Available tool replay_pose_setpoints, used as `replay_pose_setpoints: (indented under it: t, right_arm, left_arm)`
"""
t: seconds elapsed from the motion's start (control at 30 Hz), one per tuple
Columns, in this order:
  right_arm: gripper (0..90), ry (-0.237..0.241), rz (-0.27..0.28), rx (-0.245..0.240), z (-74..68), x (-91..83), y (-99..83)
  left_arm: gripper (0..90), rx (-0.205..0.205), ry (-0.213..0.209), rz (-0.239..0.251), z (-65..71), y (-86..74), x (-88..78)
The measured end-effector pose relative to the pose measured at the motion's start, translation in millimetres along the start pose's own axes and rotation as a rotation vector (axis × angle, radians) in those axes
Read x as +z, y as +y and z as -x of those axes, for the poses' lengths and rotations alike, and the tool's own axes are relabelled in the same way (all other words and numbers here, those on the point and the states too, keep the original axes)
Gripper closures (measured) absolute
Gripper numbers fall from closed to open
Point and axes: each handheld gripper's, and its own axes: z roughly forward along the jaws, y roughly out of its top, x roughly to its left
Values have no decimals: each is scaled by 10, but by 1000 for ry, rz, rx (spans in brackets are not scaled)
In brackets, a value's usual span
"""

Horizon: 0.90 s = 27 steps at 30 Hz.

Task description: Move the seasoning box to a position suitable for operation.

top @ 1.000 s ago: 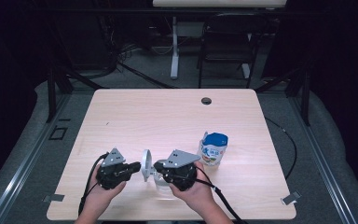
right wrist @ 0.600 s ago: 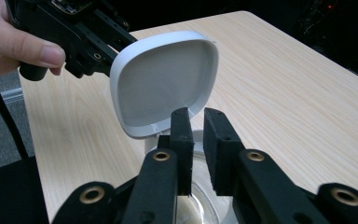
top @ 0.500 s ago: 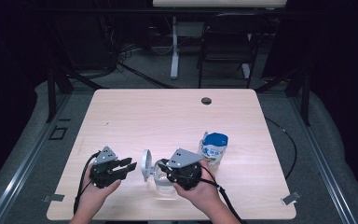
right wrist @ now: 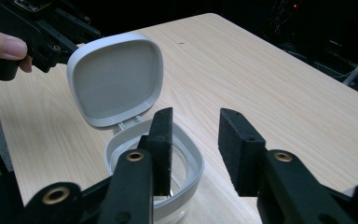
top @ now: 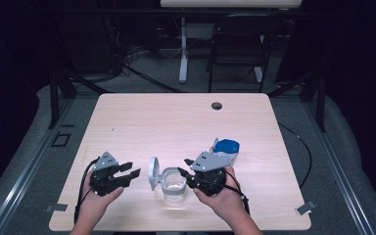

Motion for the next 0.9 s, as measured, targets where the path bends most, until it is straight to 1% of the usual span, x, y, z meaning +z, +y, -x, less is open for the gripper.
replay_pose_setpoints:
  t: [0.03,0.17,0.33,0.47,0.5,0.57,0.67,0.73,0.83,0.87,0.9]
  right_arm:
    - [648,-2,4,-1,10,-8,-1]
    - [633,-18,13,13,59,-53,-46]
    - [618,-33,18,20,108,-105,-98]
    - [603,-45,33,29,155,-181,-140]
    - [588,-55,31,26,170,-221,-143]
    - [581,-59,33,22,177,-248,-138]
    - [554,-78,51,18,211,-326,-117]
    - [541,-84,68,36,247,-361,-110]
    - [529,-104,61,36,285,-384,-115]
    - [525,-105,59,36,297,-389,-121]
    - [522,-117,60,36,315,-401,-131]
  left_arm:
    - [548,2,-5,-12,-10,-2,-1]
    - [541,0,0,-18,-15,-21,25]
    - [541,3,3,-19,-22,-17,20]
    - [537,10,15,-12,-24,-7,-5]
    - [533,10,14,-9,-22,-5,-14]
    - [531,7,17,-1,-16,-2,-28]
    - [530,14,15,1,-4,0,-35]
    - [530,15,14,-1,-9,-1,-31]
    - [529,1,7,3,-10,-9,-23]
    - [529,1,4,2,-8,-9,-19]
    - [529,6,1,-3,-7,-7,-17]
